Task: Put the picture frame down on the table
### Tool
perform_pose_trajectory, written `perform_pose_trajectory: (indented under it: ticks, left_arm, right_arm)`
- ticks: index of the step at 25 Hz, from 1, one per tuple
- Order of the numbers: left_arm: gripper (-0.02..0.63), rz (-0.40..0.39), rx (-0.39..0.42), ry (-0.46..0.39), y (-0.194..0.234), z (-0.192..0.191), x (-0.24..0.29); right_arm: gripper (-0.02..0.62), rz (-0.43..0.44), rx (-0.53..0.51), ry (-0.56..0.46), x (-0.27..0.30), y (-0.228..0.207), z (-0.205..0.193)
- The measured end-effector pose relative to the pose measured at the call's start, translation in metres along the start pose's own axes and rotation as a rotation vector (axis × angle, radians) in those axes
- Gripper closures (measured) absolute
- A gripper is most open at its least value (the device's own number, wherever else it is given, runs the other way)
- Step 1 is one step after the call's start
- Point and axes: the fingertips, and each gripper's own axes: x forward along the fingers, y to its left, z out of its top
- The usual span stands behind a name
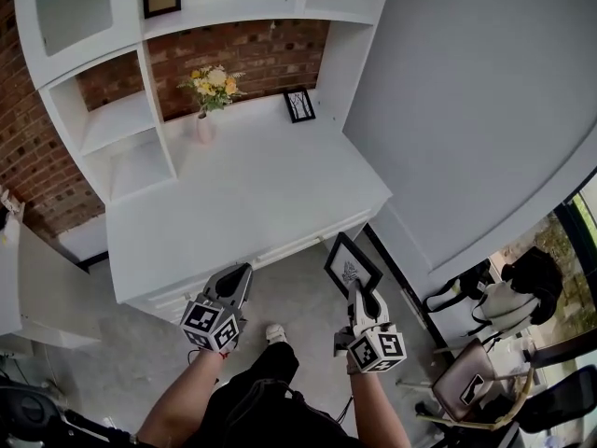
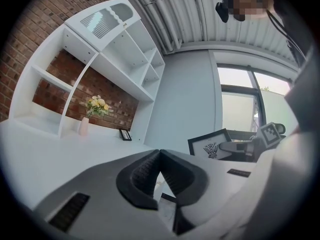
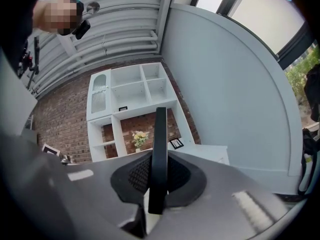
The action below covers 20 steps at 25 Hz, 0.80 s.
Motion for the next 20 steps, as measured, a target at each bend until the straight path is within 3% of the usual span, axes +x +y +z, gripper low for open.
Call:
perform_pose_trajectory:
  ticks: [20]
  left_arm:
    - [0.614,0.081,0.020,0.010,0.057,0.015,0.138]
  right_arm:
    - [0.572,0.104,-0.021,0.109,0.156,-0.067,0.000]
